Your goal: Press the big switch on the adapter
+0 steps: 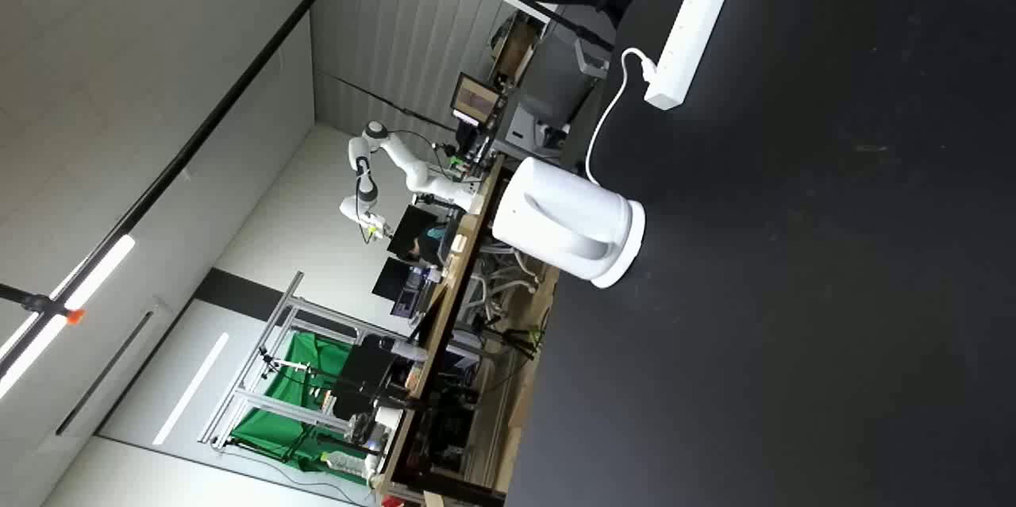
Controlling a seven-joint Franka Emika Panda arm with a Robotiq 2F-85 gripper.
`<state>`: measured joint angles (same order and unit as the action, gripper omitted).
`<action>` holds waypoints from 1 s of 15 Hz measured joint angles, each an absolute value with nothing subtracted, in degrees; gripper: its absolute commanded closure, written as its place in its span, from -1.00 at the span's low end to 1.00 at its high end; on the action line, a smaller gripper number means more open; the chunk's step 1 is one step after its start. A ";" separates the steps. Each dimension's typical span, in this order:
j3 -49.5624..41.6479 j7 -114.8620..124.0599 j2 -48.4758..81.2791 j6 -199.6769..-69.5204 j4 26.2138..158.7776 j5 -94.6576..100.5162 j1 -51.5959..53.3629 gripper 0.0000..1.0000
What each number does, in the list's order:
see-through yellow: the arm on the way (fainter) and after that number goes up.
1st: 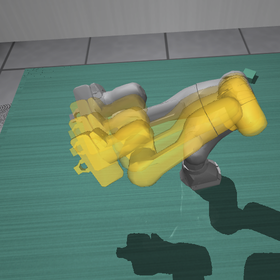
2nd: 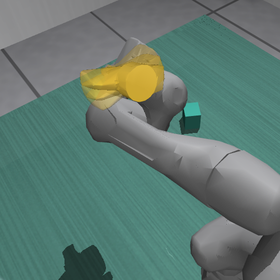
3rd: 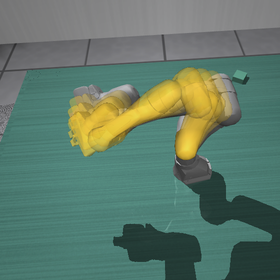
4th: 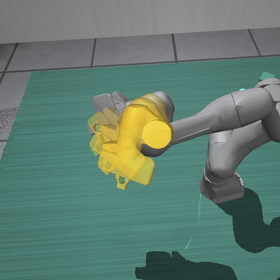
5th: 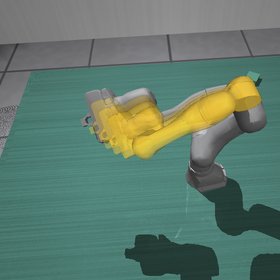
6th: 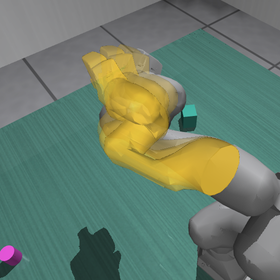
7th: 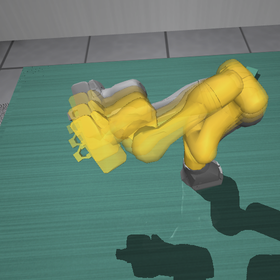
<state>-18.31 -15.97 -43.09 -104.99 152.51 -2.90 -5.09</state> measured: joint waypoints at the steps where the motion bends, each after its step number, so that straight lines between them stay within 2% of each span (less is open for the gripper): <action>1: -18.32 -15.98 -43.09 -105.04 152.51 -2.90 -5.09 -1.00; 15: -17.99 -17.84 -42.86 -105.91 152.52 -2.30 -5.29 -1.00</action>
